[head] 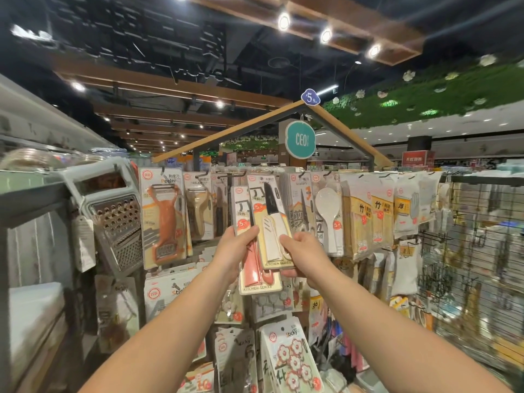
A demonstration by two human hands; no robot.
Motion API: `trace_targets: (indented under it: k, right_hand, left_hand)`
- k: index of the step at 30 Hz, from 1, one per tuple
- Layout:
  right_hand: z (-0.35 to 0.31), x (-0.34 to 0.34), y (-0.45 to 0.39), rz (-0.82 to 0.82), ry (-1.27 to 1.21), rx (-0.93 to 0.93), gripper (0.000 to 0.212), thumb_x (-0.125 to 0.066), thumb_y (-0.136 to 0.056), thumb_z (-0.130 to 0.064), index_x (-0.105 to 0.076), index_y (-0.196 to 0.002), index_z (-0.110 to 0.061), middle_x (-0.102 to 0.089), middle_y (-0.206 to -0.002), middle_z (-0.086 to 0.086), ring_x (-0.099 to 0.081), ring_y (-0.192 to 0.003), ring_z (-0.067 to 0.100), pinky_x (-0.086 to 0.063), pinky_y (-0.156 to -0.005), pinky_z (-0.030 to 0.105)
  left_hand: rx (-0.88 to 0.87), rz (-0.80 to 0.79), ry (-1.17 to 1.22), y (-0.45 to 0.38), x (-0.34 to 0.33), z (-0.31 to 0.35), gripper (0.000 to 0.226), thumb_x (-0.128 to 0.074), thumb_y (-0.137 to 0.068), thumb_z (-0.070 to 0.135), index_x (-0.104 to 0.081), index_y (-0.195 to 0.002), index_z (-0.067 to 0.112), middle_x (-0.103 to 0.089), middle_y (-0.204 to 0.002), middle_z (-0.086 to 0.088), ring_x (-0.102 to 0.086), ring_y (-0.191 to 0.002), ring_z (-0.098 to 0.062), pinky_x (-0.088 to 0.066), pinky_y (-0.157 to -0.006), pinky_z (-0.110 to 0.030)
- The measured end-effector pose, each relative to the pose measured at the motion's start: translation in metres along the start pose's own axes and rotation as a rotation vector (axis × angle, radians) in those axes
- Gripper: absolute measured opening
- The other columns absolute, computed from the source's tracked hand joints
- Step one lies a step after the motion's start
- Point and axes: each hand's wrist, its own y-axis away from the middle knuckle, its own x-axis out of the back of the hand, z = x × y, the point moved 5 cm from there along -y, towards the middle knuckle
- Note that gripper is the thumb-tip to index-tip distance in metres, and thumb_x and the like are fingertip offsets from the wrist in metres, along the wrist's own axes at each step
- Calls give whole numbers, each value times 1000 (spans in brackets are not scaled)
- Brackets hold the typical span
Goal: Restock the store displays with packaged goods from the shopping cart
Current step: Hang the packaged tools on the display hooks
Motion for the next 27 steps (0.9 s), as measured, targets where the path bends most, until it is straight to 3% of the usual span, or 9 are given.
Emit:
trace_targets:
  k: [3,5,7,10,15,18,22,24,27]
  right_hand:
    - [0,5,-9,53,-18,18,29,-51,-100,-28,-58,-120,-10,-70,-109,16,-71,-92,26,-54,-49,25]
    - [3,9,-15,94,-17,27,33,-50,-100,-30,-54,-128,-12,-67,-110,16,-70,-90,27,-53,-48,23]
    - [5,14,-19,134,1,30,39,-49,-100,-30,-49,-135,-11,-64,-105,12,-67,-80,27,-49,-44,20]
    - [8,20,-29,159,49,45,46,-48,-100,-31,-46,-140,-9,-65,-112,15,-67,-62,22,-46,-40,21]
    - [1,20,-40,173,87,112,48,-47,-98,-37,-49,-138,-11,-62,-125,12,-69,-53,13,-60,-65,47]
    - [-2,19,-45,173,74,84,49,-48,-100,-36,-45,-140,-9,-50,-109,5,-64,-45,7,-60,-57,36]
    - [0,22,-53,114,-40,-21,55,-57,-97,-38,-46,-141,-7,-57,-133,11,-71,-55,14,-56,-48,26]
    - [-2,25,-54,107,-64,-46,55,-61,-95,-37,-48,-139,-7,-59,-132,15,-72,-60,18,-53,-45,22]
    - [-8,27,-52,95,-190,-60,56,-65,-94,-30,-45,-141,-6,-58,-132,16,-72,-92,26,-57,-50,24]
  left_hand:
    - [-10,5,-30,-3,3,0,16,-64,-95,16,-55,-108,14,-73,-102,-12,-72,-86,-26,-59,-81,-43]
    - [0,5,-33,-3,7,1,14,-63,-95,16,-55,-107,15,-73,-100,-12,-72,-80,-23,-59,-72,-38]
    - [6,14,-30,-4,13,3,15,-63,-96,17,-55,-108,15,-73,-100,-12,-71,-76,-20,-57,-63,-33]
    - [8,30,-42,-8,22,6,22,-63,-96,19,-55,-114,11,-73,-98,-12,-71,-75,-20,-56,-62,-31]
    - [11,56,-35,-12,33,10,15,-62,-96,18,-56,-109,11,-72,-82,-6,-69,-68,-18,-54,-62,-32]
    - [8,51,-36,-13,36,10,11,-61,-97,17,-58,-106,10,-72,-78,-4,-69,-66,-17,-54,-62,-31]
    - [1,27,-51,-13,36,14,16,-60,-97,17,-58,-111,9,-73,-75,-2,-70,-63,-15,-55,-57,-27]
    - [-12,16,-59,-13,34,18,15,-61,-97,16,-59,-110,8,-73,-73,-1,-70,-60,-12,-54,-52,-24]
    - [-24,12,-78,-14,31,23,18,-62,-96,17,-59,-112,8,-74,-81,-4,-70,-62,-13,-54,-51,-23]
